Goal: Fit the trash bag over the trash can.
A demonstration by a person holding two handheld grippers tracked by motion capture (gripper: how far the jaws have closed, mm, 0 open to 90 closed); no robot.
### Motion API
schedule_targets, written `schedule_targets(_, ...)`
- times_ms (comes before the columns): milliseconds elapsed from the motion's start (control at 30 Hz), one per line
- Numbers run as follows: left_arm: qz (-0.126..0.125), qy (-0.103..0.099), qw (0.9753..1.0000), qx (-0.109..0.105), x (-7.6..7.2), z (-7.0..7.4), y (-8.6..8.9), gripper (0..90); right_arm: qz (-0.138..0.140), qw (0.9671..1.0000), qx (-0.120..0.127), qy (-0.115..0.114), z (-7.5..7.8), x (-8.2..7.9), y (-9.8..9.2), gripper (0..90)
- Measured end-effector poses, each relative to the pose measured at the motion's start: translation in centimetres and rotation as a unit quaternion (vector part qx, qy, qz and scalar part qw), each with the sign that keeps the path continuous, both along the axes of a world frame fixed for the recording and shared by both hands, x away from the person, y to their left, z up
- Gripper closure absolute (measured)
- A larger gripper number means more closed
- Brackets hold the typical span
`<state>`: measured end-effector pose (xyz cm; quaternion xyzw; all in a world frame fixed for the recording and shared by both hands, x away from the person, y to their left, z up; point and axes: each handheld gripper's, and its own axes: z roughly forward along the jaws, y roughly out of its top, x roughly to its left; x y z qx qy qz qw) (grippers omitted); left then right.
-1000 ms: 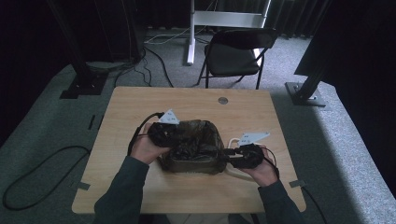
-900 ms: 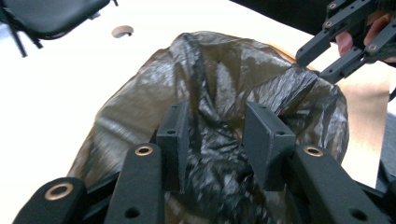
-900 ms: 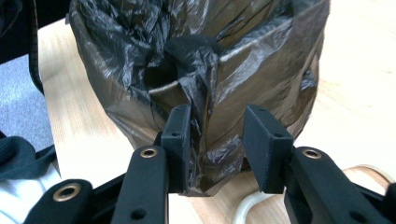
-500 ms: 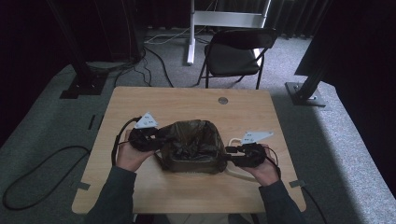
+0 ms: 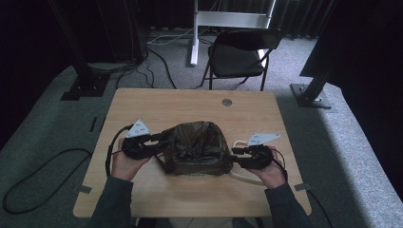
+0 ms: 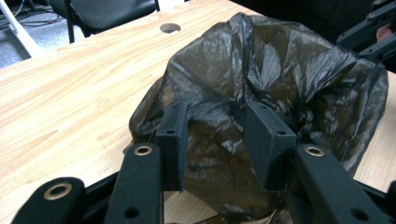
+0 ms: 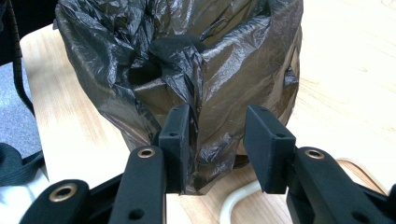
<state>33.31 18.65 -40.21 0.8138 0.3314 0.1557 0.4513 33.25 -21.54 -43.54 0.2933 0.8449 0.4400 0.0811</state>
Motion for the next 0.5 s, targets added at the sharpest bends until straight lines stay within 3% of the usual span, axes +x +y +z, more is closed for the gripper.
schedule_targets(500,0.027,-0.012,0.9990,-0.032,-0.5,-1.0,1.8,59.3,0.002,1.0000,0.003,-0.006,0.4,-0.1,-0.1,58.9)
